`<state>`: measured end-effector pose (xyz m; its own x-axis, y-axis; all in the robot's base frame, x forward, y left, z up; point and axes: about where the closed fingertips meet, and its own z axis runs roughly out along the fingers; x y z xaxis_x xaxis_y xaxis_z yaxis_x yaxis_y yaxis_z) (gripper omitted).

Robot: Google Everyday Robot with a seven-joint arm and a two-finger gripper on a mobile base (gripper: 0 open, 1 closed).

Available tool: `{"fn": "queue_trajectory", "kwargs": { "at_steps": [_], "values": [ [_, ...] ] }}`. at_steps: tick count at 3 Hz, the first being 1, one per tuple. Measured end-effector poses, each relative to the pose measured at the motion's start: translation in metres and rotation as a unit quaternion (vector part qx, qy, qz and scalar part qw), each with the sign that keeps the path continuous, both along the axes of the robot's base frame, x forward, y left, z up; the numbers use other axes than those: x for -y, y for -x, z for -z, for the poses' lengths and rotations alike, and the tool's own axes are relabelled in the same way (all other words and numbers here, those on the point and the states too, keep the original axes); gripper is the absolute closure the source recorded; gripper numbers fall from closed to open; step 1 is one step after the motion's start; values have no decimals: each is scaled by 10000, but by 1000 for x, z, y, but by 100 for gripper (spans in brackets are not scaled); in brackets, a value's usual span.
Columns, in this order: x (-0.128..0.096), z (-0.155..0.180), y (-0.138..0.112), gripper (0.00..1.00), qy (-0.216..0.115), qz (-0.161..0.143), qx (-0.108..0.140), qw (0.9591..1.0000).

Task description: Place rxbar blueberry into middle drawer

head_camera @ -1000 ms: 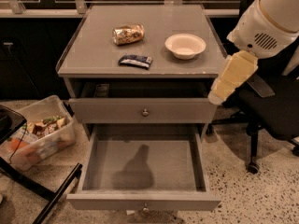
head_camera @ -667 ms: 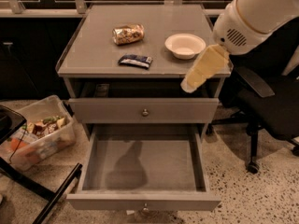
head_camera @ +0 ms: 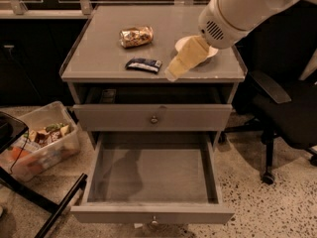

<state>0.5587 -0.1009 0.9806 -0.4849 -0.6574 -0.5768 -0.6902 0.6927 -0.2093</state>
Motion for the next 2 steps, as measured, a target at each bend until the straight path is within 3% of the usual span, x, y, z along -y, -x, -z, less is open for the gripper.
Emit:
{"fn": "queue_trajectory", "kwargs": {
  "at_steps": [2],
  "values": [
    [1, 1, -4, 0, -182, 124, 15, 9998]
  ]
}}
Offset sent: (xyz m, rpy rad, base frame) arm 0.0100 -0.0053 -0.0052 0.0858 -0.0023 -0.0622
